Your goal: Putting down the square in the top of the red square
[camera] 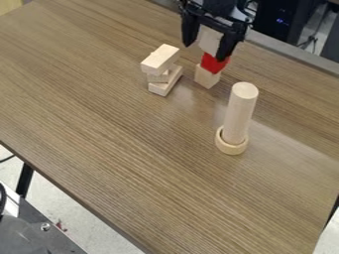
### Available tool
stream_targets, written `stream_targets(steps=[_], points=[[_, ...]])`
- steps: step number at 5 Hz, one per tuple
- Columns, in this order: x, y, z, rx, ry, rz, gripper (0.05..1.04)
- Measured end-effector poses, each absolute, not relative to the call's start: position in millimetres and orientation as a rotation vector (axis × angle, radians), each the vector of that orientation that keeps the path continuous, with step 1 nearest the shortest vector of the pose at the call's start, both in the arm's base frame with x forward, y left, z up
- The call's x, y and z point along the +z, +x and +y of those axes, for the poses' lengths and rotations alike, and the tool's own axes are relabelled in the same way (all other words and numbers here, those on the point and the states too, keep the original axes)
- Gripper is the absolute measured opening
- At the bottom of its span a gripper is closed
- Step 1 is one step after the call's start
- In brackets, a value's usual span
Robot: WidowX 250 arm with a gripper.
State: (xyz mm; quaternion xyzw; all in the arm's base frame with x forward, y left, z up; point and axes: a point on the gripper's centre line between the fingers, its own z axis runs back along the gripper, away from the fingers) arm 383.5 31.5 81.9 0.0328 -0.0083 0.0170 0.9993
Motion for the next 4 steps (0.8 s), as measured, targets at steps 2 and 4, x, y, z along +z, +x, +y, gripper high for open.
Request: stream_targets(steps=[2,4], points=[[109,380,31,0.035,0.061,-0.06,0.999],[136,375,31,0.047,0.042,-0.115,0.999]])
